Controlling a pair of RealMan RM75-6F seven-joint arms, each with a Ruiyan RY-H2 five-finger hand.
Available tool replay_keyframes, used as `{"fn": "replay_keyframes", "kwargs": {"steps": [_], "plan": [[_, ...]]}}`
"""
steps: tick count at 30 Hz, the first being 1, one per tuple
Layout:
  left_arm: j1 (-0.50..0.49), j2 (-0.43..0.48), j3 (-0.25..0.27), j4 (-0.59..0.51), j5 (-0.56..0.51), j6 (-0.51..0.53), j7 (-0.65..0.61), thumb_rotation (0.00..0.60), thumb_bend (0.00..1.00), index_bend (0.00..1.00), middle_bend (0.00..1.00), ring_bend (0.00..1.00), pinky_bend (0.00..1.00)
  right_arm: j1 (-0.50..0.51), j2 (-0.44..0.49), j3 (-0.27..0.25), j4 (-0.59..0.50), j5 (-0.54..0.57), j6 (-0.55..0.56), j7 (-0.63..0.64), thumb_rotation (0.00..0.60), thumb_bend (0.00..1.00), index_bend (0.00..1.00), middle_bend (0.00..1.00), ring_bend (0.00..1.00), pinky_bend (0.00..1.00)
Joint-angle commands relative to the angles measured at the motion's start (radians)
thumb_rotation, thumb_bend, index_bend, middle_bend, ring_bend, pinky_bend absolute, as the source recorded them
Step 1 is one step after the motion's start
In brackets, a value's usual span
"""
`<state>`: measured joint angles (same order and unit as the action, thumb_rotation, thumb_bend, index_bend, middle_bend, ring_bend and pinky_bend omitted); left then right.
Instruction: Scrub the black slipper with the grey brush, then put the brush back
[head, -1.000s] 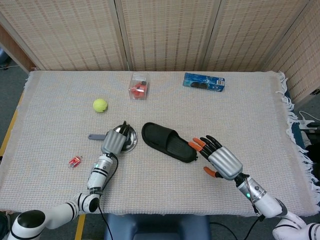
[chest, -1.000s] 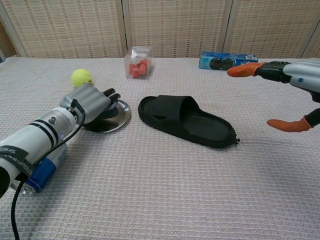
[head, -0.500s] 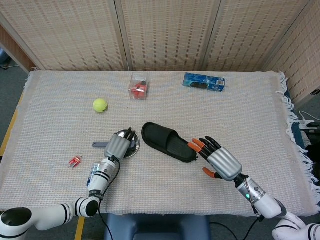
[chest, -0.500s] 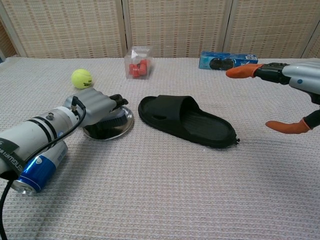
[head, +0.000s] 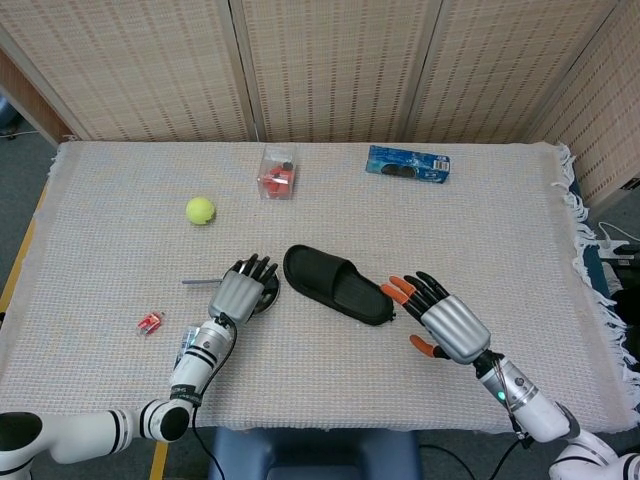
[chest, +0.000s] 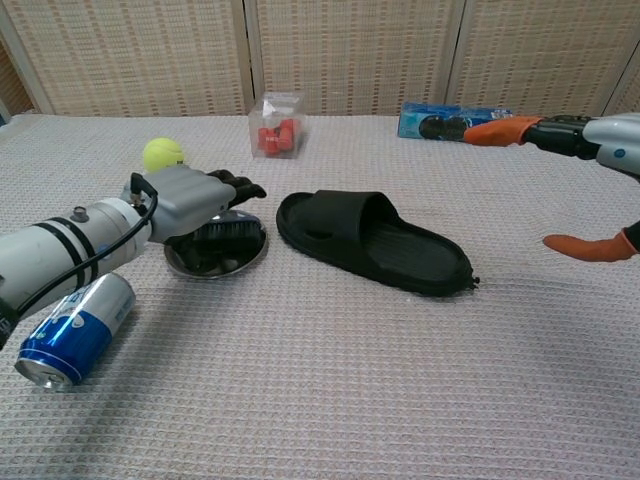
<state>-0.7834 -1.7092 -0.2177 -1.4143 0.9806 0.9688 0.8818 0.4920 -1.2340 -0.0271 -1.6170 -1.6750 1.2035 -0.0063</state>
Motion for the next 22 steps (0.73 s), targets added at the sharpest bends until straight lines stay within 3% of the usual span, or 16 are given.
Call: {"fn": "replay_keyframes", "kwargs": {"steps": [1,4,7,11,13,16,22], "plan": [[0.047,0.107,0.03,-0.172,0.059,0.058,-0.074,0.6,0.31,0.0,0.0,0.0,0.18,-0.029,0.011,-0.016,-0.002,0.0,0.025,-0.014,0.6,0.28,0.0,0.01,0.0,0.0],[0.134,0.223,0.094,-0.314,0.18,0.139,-0.192,0.6,0.31,0.0,0.0,0.0,0.18,-0.09,0.024,-0.047,-0.001,-0.023,0.104,-0.04,0.6,0.28,0.0,0.0,0.0,0.0],[0.276,0.36,0.225,-0.402,0.37,0.28,-0.368,0.6,0.33,0.0,0.0,0.0,0.18,-0.177,0.029,-0.089,0.027,-0.051,0.203,-0.085,0.6,0.26,0.0,0.0,0.0,0.0],[0.453,0.458,0.39,-0.339,0.542,0.47,-0.55,0.6,0.33,0.0,0.0,0.0,0.17,-0.262,0.034,-0.128,0.049,-0.031,0.251,-0.147,0.6,0.23,0.0,0.0,0.0,0.0],[0.533,0.472,0.44,-0.275,0.587,0.555,-0.655,0.6,0.33,0.0,0.0,0.0,0.16,-0.299,0.034,-0.139,0.055,-0.02,0.276,-0.149,0.6,0.23,0.0,0.0,0.0,0.0],[0.606,0.476,0.469,-0.187,0.613,0.624,-0.781,0.6,0.33,0.0,0.0,0.0,0.16,-0.328,0.045,-0.149,0.034,-0.027,0.294,-0.174,0.6,0.22,0.0,0.0,0.0,0.0],[0.63,0.489,0.457,-0.147,0.677,0.66,-0.819,0.6,0.35,0.0,0.0,0.0,0.15,-0.359,0.039,-0.142,0.027,-0.043,0.325,-0.176,0.6,0.21,0.0,0.0,0.0,0.0]]}}
